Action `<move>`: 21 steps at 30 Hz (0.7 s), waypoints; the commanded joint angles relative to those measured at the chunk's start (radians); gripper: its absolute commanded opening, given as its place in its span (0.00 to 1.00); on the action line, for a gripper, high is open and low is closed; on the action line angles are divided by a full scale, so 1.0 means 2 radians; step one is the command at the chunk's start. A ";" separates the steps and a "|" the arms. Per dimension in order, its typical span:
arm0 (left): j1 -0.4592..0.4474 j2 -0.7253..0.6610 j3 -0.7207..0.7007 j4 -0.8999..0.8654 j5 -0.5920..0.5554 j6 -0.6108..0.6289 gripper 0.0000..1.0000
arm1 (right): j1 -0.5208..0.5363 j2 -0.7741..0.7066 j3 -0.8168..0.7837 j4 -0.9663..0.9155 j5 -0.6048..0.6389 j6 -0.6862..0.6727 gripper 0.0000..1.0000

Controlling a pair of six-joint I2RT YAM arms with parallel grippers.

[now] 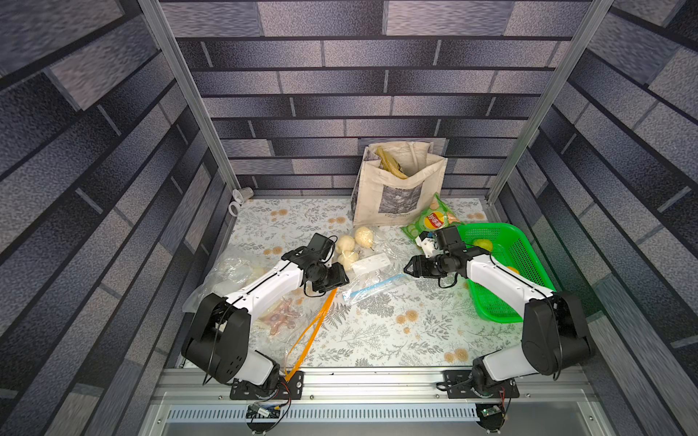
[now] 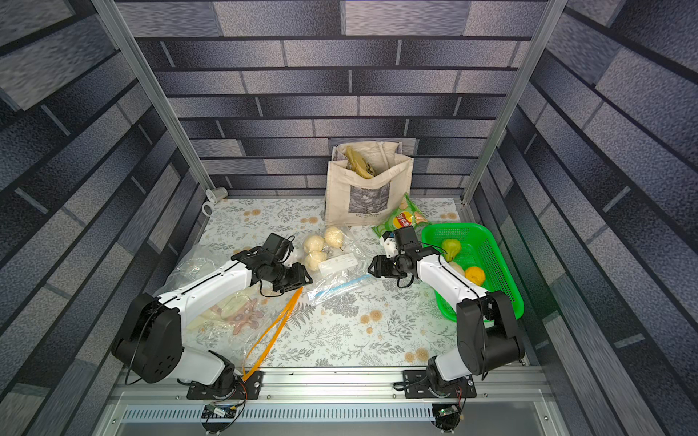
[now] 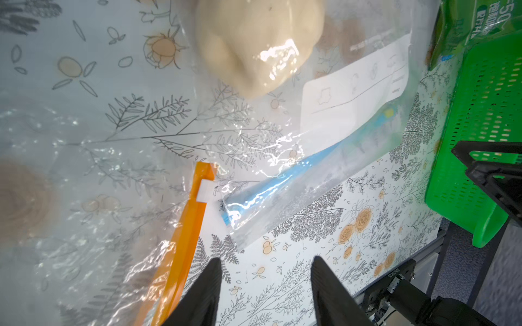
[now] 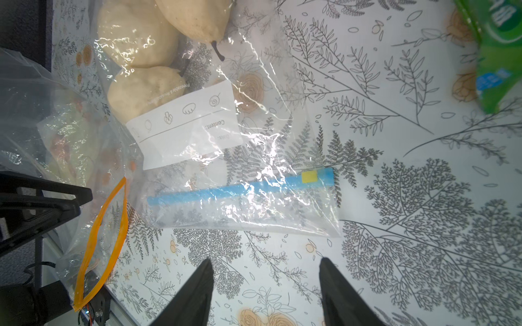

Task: Open the zip-top bag and take out the pear
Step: Place the zipper food storage bag at the center of the board.

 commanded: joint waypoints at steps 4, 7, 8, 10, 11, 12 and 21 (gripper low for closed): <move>-0.008 0.013 -0.015 0.041 0.014 -0.031 0.58 | -0.009 -0.003 -0.005 0.016 -0.018 0.006 0.63; -0.014 0.026 -0.022 0.068 0.024 -0.036 0.58 | -0.014 -0.006 -0.011 0.023 -0.021 0.012 0.63; -0.015 0.031 -0.022 0.071 0.024 -0.037 0.57 | -0.015 -0.007 -0.011 0.023 -0.021 0.014 0.63; -0.016 0.039 -0.023 0.076 0.025 -0.039 0.56 | -0.017 -0.009 -0.013 0.024 -0.021 0.017 0.63; -0.016 0.042 -0.024 0.077 0.025 -0.039 0.55 | -0.018 -0.011 -0.014 0.025 -0.022 0.018 0.63; -0.017 0.045 -0.024 0.076 0.022 -0.040 0.55 | -0.019 -0.012 -0.015 0.025 -0.023 0.019 0.63; -0.018 0.041 -0.017 0.017 -0.020 -0.022 0.57 | -0.020 -0.009 -0.014 0.032 -0.027 0.023 0.63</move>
